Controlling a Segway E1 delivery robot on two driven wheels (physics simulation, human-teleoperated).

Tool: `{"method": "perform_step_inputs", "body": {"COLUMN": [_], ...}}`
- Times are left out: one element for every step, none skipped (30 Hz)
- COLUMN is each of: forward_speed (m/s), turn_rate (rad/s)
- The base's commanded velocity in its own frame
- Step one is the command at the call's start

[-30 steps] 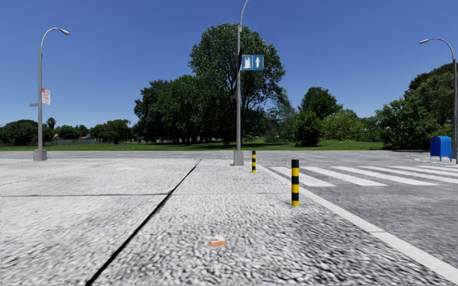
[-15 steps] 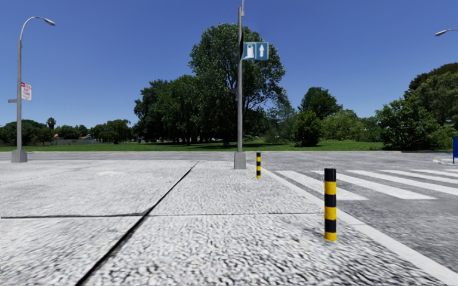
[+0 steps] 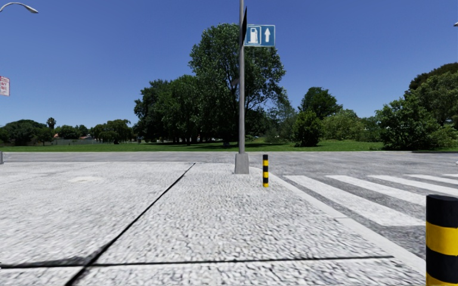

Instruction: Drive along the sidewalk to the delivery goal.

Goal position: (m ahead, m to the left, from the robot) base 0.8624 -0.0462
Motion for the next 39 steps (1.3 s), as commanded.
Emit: {"method": "perform_step_inputs", "body": {"forward_speed": [1.54,1.44,1.44,1.32,1.21,1.10,1.01,1.01,0.96,0.86,0.77,0.63,0.63,0.49,0.38,0.21,0.21,0.04,0.00,0.00,0.00,0.00,0.00,0.00,0.00,0.00,0.00,0.00,0.00,0.00,0.00,0.00,0.00,0.00,0.00,0.00,0.00,0.00,0.00], "turn_rate": [0.12,0.12,0.12,0.12,0.12,0.13,0.13,0.13,0.13,0.13,0.13,0.13,0.13,0.13,0.13,0.13,0.13,0.12,0.02,0.00,0.00,0.00,0.00,0.00,0.00,0.00,0.00,0.00,0.00,0.00,0.00,0.00,0.00,0.00,0.00,0.00,0.00,0.00,0.00]}}
